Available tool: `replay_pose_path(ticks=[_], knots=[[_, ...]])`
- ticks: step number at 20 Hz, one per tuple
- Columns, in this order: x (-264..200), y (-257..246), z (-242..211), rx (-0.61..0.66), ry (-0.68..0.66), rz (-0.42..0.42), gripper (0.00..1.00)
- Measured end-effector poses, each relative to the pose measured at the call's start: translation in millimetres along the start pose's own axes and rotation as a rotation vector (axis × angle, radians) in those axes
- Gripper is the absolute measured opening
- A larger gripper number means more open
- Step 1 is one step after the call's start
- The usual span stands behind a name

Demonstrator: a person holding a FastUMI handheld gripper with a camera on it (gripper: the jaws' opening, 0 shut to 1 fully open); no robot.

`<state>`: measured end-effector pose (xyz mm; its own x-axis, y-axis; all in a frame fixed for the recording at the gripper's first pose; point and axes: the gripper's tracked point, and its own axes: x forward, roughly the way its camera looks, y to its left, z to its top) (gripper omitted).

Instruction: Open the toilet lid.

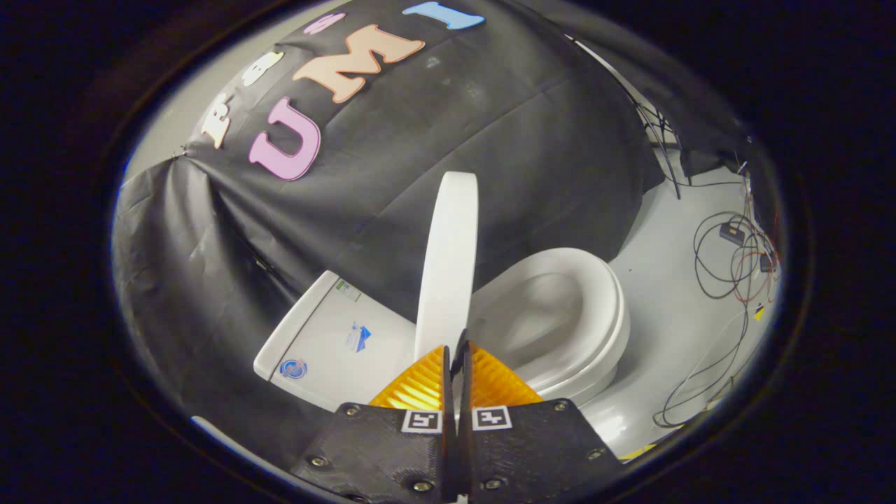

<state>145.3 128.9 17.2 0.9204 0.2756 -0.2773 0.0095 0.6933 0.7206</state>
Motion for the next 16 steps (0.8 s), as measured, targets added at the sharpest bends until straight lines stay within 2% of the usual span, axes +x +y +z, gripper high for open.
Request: replay_pose_path(ticks=[3,16], knots=[[0.3,11.2,2.1,0.001,-0.007,0.012,0.01],[-5.2,70.3,1.3,-0.229,-0.044,0.066,0.04]])
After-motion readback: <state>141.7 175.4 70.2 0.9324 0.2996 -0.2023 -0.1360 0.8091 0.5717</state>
